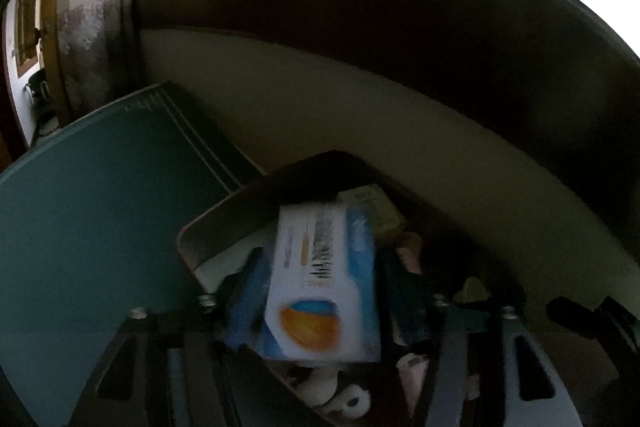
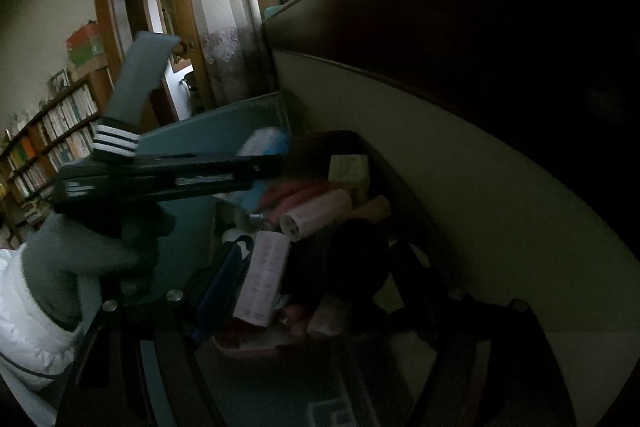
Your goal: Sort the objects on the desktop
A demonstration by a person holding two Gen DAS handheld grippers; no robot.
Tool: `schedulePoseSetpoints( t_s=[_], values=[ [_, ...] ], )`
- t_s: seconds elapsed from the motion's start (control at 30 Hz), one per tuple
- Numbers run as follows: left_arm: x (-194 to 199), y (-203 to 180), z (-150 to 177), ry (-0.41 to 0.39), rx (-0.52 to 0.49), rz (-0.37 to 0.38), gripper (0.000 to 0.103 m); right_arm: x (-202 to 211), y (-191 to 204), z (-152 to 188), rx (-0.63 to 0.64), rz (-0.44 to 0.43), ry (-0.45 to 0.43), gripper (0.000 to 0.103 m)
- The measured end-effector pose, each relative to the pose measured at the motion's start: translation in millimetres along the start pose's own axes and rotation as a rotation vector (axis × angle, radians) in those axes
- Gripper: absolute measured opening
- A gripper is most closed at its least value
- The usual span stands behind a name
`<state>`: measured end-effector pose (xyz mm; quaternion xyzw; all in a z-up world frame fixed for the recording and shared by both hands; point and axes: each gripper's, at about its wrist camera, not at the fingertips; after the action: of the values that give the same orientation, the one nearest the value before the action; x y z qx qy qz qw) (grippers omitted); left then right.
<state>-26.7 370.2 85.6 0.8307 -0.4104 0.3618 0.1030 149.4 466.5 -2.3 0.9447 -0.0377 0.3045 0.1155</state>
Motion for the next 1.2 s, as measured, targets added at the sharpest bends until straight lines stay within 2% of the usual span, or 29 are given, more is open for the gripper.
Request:
schedulePoseSetpoints(
  t_s=[0.03,0.17,0.27,0.3,0.33,0.43,0.5,0.53,0.6,0.77,1.0,1.2],
  values=[
    [1,0,1,-0.003,0.003,-0.004,0.075,0,0,0,-0.003,-0.004,0.003,0.080],
    [2,1,0,-0.013,-0.007,-0.041,0.075,-1,-2,2,-0.015,-0.016,0.022,0.082],
    [15,-10,5,-0.047,-0.037,-0.122,0.077,-1,-1,5,-0.017,-0.036,0.050,0.083],
    [23,-11,7,-0.070,-0.044,-0.157,0.081,0,0,7,-0.012,-0.044,0.061,0.083],
    [31,-13,9,-0.088,-0.044,-0.179,0.089,1,1,9,-0.003,-0.048,0.073,0.083],
    [58,-17,23,-0.142,-0.046,-0.244,0.092,1,5,15,0.021,-0.044,0.101,0.084],
    [68,-19,28,-0.158,-0.047,-0.291,0.102,3,8,19,0.037,-0.044,0.119,0.084],
    [78,-22,34,-0.172,-0.045,-0.332,0.103,4,10,22,0.049,-0.047,0.128,0.084],
    [88,-26,43,-0.177,-0.051,-0.367,0.103,8,14,25,0.072,-0.053,0.142,0.084],
    [108,-25,55,-0.139,0.023,-0.375,0.103,22,25,26,0.144,-0.038,0.176,0.084],
    [131,-22,63,-0.130,0.125,-0.318,0.103,53,33,9,0.180,0.016,0.133,0.086],
    [140,-23,65,-0.124,0.171,-0.302,0.103,60,36,1,0.211,0.079,0.130,0.088]
  ],
)
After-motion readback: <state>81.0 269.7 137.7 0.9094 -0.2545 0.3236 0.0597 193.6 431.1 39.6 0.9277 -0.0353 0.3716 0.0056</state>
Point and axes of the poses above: each gripper's, at about its wrist camera, not at the fingertips, and x roughly against the way its jaws point, y to its left, z to its underside, and after that the axes turned 4 degrees about -x, right-handed
